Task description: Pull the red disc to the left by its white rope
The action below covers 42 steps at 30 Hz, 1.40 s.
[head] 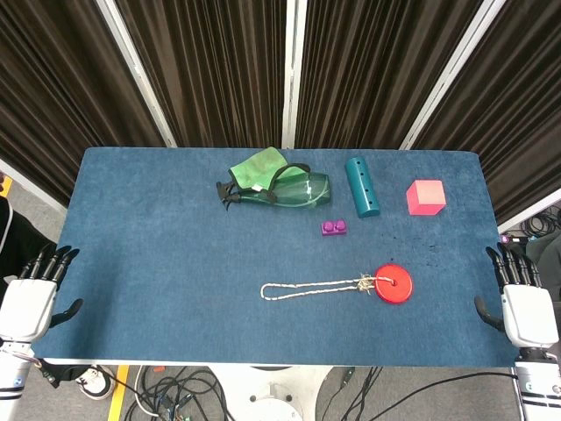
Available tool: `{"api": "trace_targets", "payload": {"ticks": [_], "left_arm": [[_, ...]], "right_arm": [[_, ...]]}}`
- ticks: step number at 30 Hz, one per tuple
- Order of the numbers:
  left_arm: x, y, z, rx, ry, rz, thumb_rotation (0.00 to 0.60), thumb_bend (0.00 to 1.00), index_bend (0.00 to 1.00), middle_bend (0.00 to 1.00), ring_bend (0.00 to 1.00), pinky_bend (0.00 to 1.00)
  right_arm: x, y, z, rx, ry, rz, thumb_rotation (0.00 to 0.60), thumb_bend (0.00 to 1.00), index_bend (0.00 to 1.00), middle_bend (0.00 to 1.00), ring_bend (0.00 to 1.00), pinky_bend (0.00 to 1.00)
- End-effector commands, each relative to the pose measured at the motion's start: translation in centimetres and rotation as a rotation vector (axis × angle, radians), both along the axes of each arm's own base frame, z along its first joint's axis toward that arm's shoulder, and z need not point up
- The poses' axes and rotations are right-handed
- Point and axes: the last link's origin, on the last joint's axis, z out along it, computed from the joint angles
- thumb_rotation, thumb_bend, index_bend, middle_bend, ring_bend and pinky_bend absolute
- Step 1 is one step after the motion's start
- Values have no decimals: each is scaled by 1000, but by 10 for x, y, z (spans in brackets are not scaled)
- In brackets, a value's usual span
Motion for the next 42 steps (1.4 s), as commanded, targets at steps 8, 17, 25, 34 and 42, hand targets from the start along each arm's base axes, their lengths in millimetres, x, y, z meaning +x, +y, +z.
{"api": "trace_targets", "payload": {"ticks": [8,17,25,34,42], "left_arm": [[2,2,-5,-30,3,-11,600,202,136,120,43,225],[45,24,-50,-253,-38,-192,600,203,136,120,43,225],[113,60,-123,-502,-69,-398,600,202,136,120,43,225],[163,79,-185,-671,-85,-497,600,204,137,121,43,225],[179,82,-216,-734,-85,-517,600,204,136,132,43,225]], "right_arm": [[-1,1,-2,5,-3,-9,600,238,0,0,0,0],[-4,2,3,0,17,-15,600,238,0,0,0,0],[-12,4,8,-18,7,-40,600,238,0,0,0,0],[-25,8,16,-38,-7,-72,600,237,0,0,0,0],[-35,9,17,-43,-20,-91,600,237,0,0,0,0]]}}
